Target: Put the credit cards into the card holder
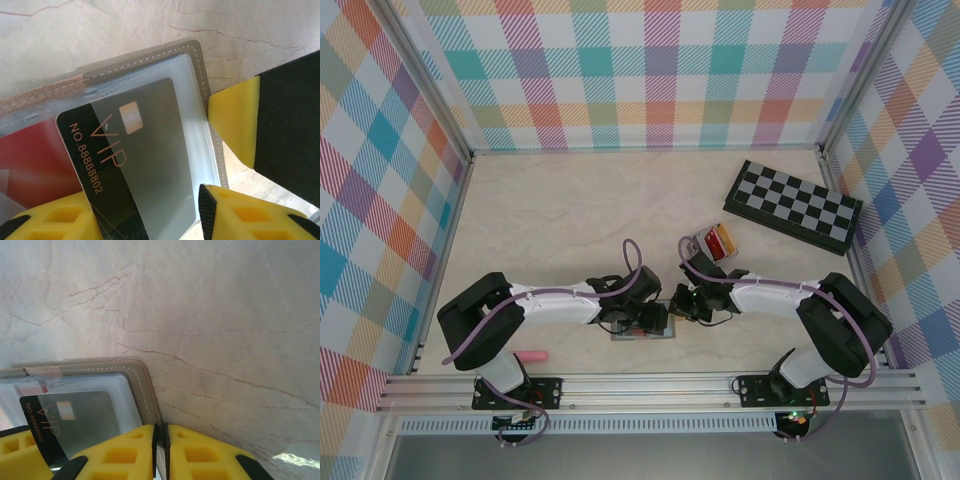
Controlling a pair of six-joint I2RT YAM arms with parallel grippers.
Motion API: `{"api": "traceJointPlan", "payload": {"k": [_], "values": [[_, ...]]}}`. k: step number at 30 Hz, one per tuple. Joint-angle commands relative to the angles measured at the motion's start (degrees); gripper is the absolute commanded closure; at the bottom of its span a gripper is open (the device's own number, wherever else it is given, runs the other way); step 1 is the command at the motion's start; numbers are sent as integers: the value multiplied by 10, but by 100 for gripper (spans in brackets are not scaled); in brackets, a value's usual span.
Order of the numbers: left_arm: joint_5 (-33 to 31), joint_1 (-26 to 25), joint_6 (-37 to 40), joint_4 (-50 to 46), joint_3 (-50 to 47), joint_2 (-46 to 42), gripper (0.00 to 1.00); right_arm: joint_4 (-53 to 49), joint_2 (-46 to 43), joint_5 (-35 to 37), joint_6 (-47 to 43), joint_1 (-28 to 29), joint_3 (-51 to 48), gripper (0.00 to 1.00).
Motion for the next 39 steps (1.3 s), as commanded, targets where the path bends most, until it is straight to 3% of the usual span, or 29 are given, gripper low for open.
{"api": "traceJointPlan", "payload": {"k": [1,3,8,16,31,39], "values": [[5,-18,-16,-15,5,7,51,-6,-4,8,17,1,-12,87],[-7,-17,-36,-22,1,-6,44,-9,-4,9,15,1,-12,87],[-14,-17,-44,-31,2,-15,43,-6,2,2,13,2,-12,87],[-74,-22,-45,-127,33,-14,42,2,6,-4,17,2,-13,87],[17,-22,-56,-17,23,1,50,10,0,-8,22,2,-22,88],[-56,-22,-58,-83,15,-48,45,-35,-28,21,6,1,-3,85]]}}
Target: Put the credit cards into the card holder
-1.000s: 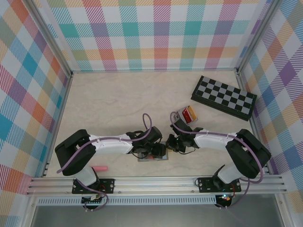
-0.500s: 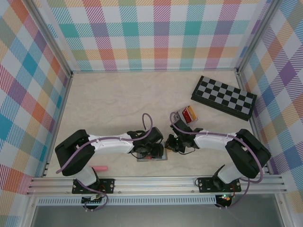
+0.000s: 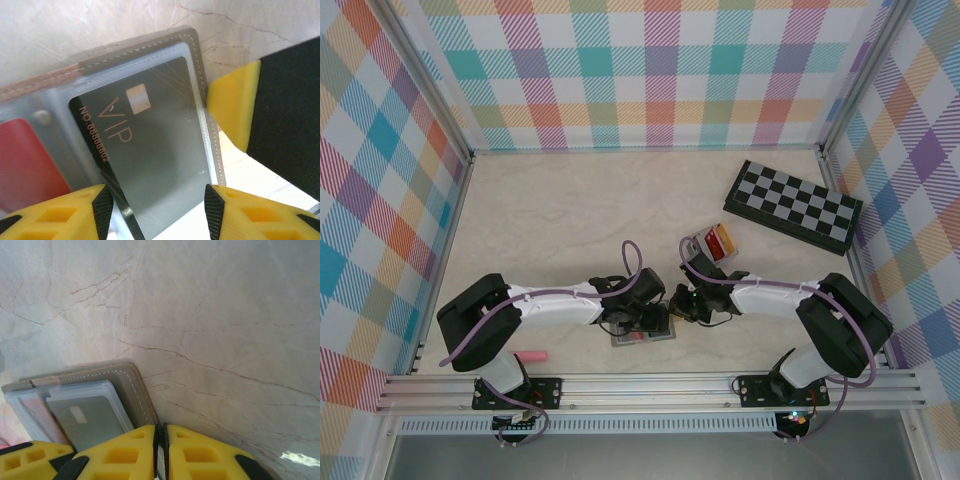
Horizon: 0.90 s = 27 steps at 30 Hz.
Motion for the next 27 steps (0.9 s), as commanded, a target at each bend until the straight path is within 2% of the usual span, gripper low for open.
{"api": "traceJointPlan", "payload": {"k": [1,4,8,14,19,24,27], "values": [[-48,-6,-8,-30,-10,-51,44,-55,-30,29,-12,2,12,85],[-80,-1,-9,-49,-17,-95,36,-100,-64,50,-39,-3,42,82],[-80,29,-8,-63,-21,-129,32,-183,-115,99,-90,-16,96,77],[-58,81,-20,-40,-38,-156,30,-299,-151,181,-191,-85,168,70],[-36,124,-46,-8,-60,-165,27,-317,-127,187,-256,-132,204,66],[-6,150,-60,30,-63,-160,26,-331,-42,184,-329,-135,267,65],[8,159,-65,44,-58,-153,25,-340,10,216,-362,-135,304,66]]}}
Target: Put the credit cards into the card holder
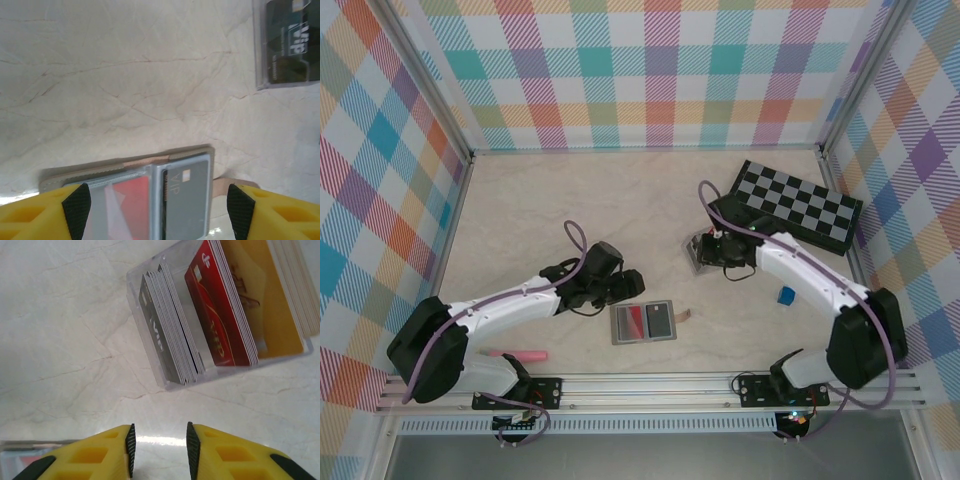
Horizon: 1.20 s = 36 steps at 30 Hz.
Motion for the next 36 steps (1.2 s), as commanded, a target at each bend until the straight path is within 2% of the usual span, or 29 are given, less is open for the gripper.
{"api": "traceJointPlan", "payload": {"k": [1,4,10,18,21,29,36], "values": [[25,11,-14,33,3,2,25,-26,46,41,-76,0,41,66],[25,13,-17,37,9,10,25,-16,87,43,-118,1,73,65],[19,15,-19,29,15,13,24,-34,164,111,-157,5,131,63],[16,16,-16,24,12,8,24,-33,221,103,-172,7,158,60],[14,16,-15,23,11,6,24,-38,239,121,-173,11,165,60],[8,17,-15,19,6,1,24,-43,272,189,-184,28,174,58],[8,18,-14,17,8,1,24,-43,248,212,-183,27,175,59]]}}
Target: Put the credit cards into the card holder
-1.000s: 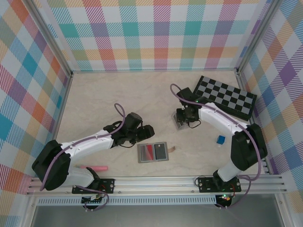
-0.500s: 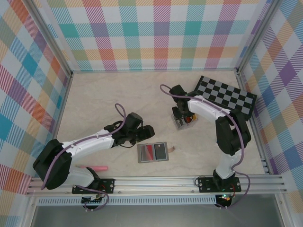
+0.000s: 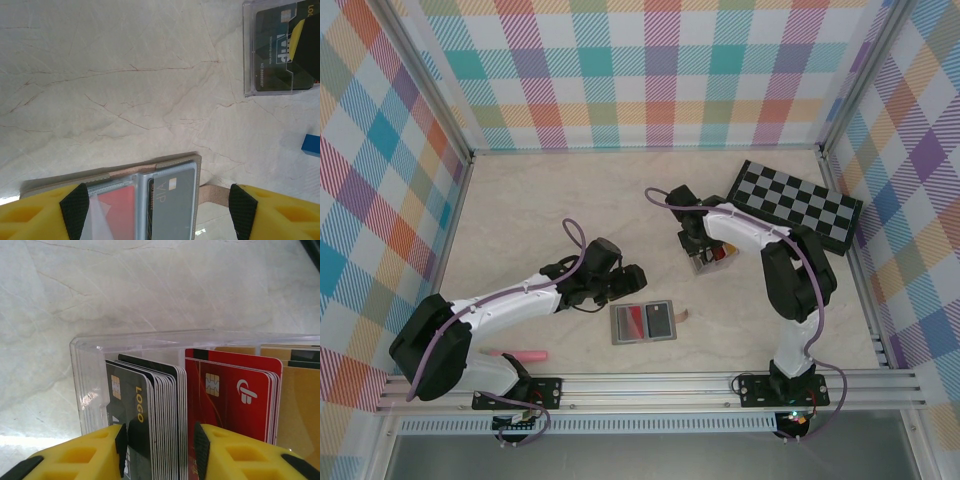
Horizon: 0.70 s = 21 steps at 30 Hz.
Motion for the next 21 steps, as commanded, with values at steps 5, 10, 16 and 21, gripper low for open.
{"api": "traceJointPlan", "payload": {"k": [5,10,16,21], "values": [[-6,8,-6,-2,8,-6,24,-19,-23,36,-14,-1,15,60],[-5,7,-5,-5,11,-8,24,-21,-25,40,-19,-1,17,60],[-5,8,-5,-5,8,-8,24,-23,-25,41,-18,-1,21,60],[-3,7,-5,-5,8,-7,24,-28,-30,50,-19,-1,23,60]]}}
